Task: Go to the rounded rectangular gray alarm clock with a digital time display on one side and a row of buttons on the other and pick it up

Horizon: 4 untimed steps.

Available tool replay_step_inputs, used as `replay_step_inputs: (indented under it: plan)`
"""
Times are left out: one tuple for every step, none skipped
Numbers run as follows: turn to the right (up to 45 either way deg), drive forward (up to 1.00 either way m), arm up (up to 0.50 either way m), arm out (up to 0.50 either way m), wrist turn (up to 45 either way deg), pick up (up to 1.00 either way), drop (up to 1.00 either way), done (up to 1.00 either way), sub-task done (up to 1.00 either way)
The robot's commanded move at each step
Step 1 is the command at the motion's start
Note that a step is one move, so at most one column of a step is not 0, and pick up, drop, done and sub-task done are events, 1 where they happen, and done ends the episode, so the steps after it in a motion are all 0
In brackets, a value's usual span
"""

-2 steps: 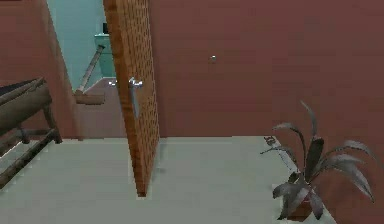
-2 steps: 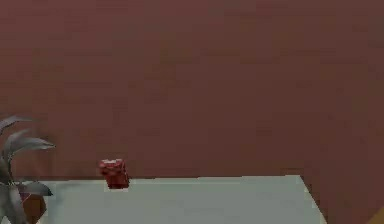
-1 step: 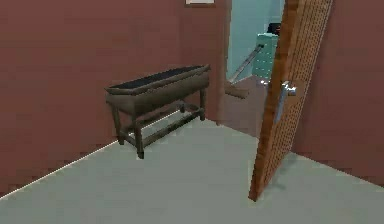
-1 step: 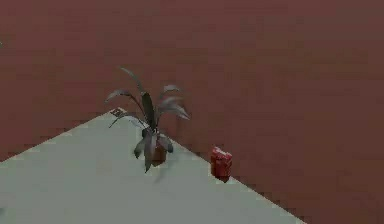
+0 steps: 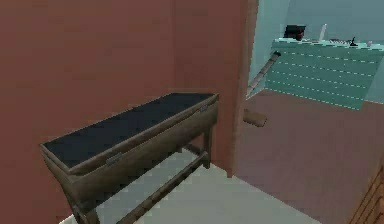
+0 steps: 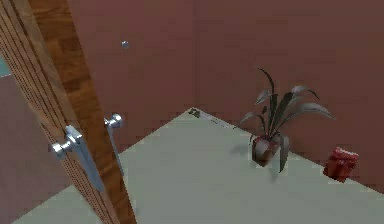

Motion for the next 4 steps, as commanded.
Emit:
replay_step_inputs:
  plan:
    - [-6.0, 0.0, 0.0, 0.0, 0.0, 0.0, 0.0, 0.0, 0.0]
    - [0.0, 0.6, 0.0, 0.0, 0.0, 0.0, 0.0, 0.0, 0.0]
    - [45.0, 0.0, 0.0, 0.0, 0.0, 0.0, 0.0, 0.0, 0.0]
    - [0.0, 0.3, 0.0, 0.0, 0.0, 0.0, 0.0, 0.0, 0.0]
